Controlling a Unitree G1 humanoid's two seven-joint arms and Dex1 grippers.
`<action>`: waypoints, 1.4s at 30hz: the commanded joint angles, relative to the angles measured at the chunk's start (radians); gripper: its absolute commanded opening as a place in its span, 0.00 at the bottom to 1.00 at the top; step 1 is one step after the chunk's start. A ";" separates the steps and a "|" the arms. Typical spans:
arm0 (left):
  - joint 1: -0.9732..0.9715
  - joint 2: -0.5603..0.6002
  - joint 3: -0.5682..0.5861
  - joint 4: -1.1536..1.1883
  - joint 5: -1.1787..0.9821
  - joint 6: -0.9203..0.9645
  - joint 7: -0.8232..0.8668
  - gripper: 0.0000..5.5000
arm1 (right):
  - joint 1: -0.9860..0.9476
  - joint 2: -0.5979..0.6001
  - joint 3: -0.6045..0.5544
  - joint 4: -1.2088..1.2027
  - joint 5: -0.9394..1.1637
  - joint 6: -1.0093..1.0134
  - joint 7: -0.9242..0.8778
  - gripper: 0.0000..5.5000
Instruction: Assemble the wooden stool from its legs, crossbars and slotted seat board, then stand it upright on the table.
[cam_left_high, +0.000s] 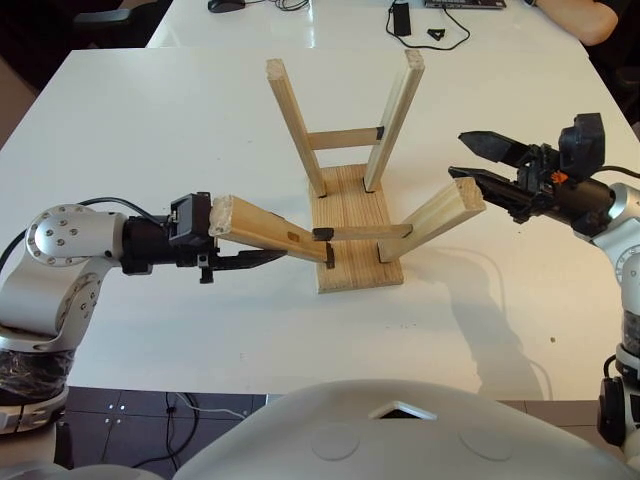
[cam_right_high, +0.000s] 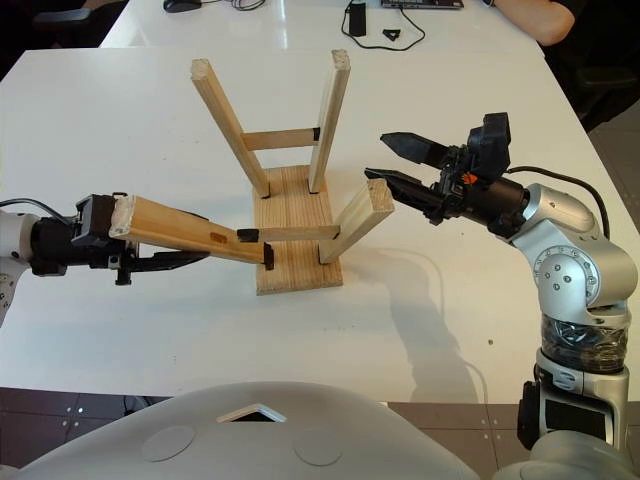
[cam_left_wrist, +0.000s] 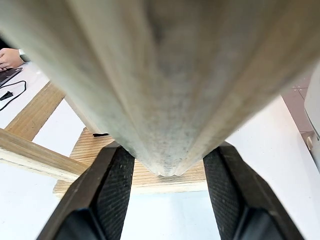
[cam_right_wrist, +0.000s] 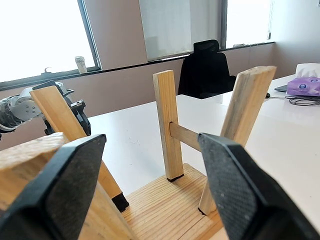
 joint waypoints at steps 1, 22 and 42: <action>0.051 0.035 -0.022 -0.040 0.021 0.076 0.009 0.37 | 0.016 0.003 -0.012 -0.013 -0.020 -0.018 -0.012 0.62; -0.045 0.027 -0.174 -0.011 0.106 0.111 0.042 0.37 | 0.016 0.020 0.077 -0.009 -0.133 -0.078 -0.021 0.62; -0.201 -0.039 -0.297 -0.080 0.147 0.354 0.256 0.37 | -0.222 0.095 -0.067 0.069 -0.199 -0.138 -0.365 0.62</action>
